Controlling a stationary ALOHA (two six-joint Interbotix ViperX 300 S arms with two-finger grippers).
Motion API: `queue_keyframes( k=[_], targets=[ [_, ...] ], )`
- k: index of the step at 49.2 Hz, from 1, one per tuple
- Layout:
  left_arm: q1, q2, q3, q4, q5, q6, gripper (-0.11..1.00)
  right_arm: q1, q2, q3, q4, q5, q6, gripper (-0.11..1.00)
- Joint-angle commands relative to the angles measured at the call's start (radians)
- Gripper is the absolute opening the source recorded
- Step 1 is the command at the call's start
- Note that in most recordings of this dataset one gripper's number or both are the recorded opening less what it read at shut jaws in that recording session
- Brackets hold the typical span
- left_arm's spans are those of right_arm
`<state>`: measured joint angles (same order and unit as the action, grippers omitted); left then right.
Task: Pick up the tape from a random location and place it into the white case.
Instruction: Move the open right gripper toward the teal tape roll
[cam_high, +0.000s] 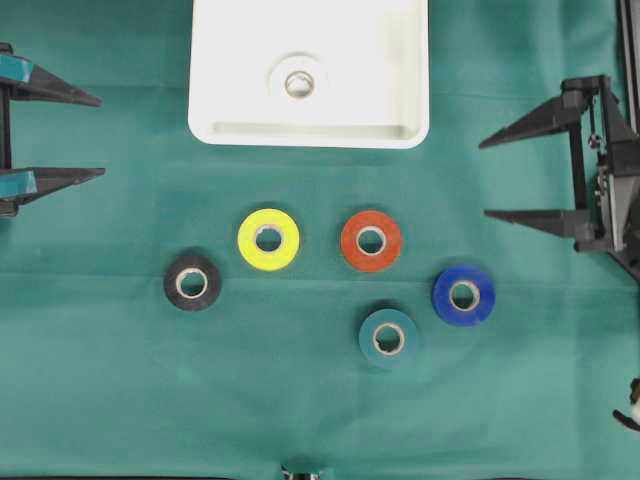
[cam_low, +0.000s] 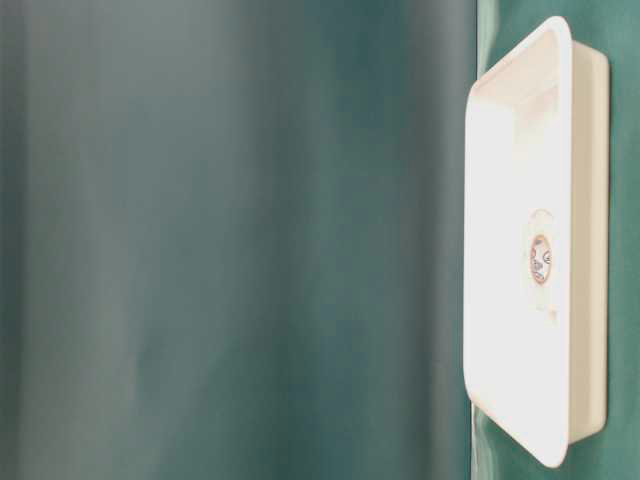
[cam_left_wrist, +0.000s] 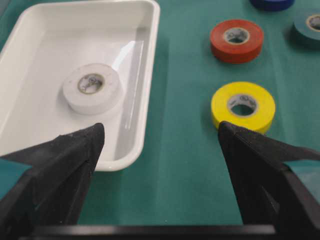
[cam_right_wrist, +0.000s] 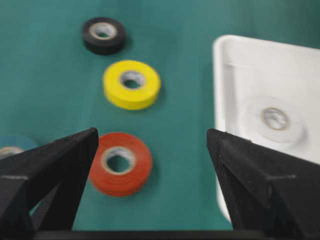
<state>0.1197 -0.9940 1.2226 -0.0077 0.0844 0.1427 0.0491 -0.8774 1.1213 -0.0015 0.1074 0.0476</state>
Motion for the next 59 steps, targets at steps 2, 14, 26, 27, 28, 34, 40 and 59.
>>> queue_keyframes(
  k=[2,14,26,27,28,34,40,59],
  targets=[
    [0.003,0.005,-0.012,-0.002,-0.009,-0.002,0.96,0.048,0.006,-0.012,0.005,-0.003,0.011,0.9],
    [0.003,0.005,-0.012,-0.002,-0.008,-0.002,0.96,0.186,0.008,-0.015,0.003,0.002,0.034,0.9],
    [0.003,0.002,-0.014,-0.002,-0.008,-0.002,0.96,0.244,0.02,-0.02,0.003,0.011,0.037,0.9],
    [0.003,0.003,-0.012,-0.002,-0.008,-0.002,0.96,0.244,0.02,-0.018,0.003,0.014,0.037,0.9],
    [0.003,0.003,-0.014,-0.002,-0.008,-0.002,0.96,0.244,0.021,-0.018,0.002,0.015,0.037,0.9],
    [0.003,0.003,-0.012,-0.002,-0.008,-0.002,0.96,0.244,0.021,-0.02,0.0,0.021,0.037,0.9],
    [0.003,0.003,-0.014,-0.002,-0.008,-0.002,0.96,0.244,0.021,-0.02,0.0,0.021,0.037,0.9],
    [0.003,0.003,-0.014,-0.002,-0.006,-0.002,0.96,0.244,0.021,-0.021,-0.002,0.021,0.037,0.9]
  ],
)
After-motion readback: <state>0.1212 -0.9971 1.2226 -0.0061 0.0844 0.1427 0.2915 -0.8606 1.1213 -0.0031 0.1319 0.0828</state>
